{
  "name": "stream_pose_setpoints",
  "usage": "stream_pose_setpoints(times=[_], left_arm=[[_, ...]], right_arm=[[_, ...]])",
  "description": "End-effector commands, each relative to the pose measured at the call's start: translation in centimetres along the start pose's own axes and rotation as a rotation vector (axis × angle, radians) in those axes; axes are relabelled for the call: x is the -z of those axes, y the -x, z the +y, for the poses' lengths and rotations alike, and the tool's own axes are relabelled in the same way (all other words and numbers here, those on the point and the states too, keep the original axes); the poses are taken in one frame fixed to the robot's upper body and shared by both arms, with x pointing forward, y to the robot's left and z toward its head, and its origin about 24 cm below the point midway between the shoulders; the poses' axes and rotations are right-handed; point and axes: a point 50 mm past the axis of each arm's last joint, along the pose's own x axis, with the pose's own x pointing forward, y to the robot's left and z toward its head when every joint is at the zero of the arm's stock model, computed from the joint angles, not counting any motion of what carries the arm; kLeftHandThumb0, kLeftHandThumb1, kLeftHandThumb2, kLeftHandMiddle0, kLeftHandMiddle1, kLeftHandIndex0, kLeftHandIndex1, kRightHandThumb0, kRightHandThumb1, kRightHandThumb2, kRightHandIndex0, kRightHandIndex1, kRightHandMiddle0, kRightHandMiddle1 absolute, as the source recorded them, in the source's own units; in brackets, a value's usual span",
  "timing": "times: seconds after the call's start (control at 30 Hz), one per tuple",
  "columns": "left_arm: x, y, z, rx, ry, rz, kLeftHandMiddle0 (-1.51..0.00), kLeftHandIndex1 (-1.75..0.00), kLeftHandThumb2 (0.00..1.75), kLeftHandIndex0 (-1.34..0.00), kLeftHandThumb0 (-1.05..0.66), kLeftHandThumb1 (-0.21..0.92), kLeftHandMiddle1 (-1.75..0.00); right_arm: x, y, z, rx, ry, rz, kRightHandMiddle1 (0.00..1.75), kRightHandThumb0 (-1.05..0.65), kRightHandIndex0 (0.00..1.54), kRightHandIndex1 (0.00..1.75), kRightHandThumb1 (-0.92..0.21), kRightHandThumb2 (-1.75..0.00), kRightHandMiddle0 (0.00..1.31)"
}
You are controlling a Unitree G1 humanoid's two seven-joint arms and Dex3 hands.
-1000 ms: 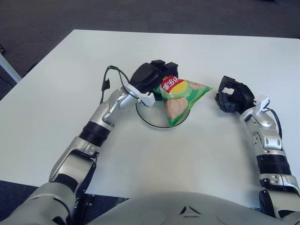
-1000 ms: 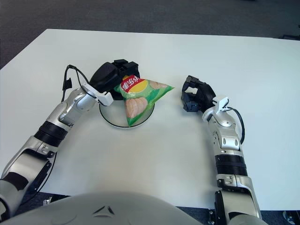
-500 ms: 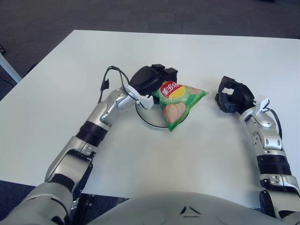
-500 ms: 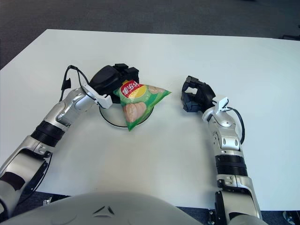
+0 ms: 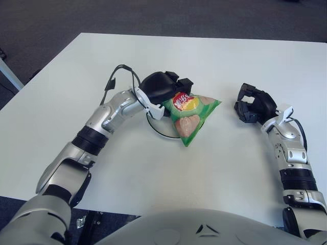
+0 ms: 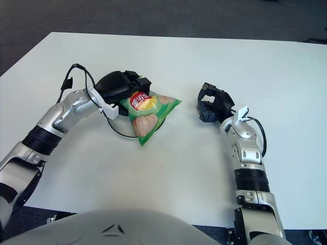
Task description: Put the snack into the plate.
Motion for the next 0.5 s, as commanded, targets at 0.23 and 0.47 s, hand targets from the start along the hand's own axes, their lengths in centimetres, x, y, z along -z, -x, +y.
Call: stream_pose_setpoints(times=[0.23,0.47], left_arm=[[0.44,1.09,-1.21,0.236,0.111,-0.014,-0.07,-0.81,0.64,0.00,-0.88,0.92,-0.67],[0.56,1.53,-0.80,0.277,0.152,-0.037,0.00,-0.47,0.58,0.00,-0.95,0.92,-0.19]], right_arm=[[4.42,1.56,0.86,-0.020,-0.033,0.233,1.75,-0.48,1.28,1.75,-0.34,-1.29,0.60],[4.40,1.53,0.91,-0.017,-0.035,0.233,1.75,-0.48,1.27,1.75,-0.34,-1.29,0.60]])
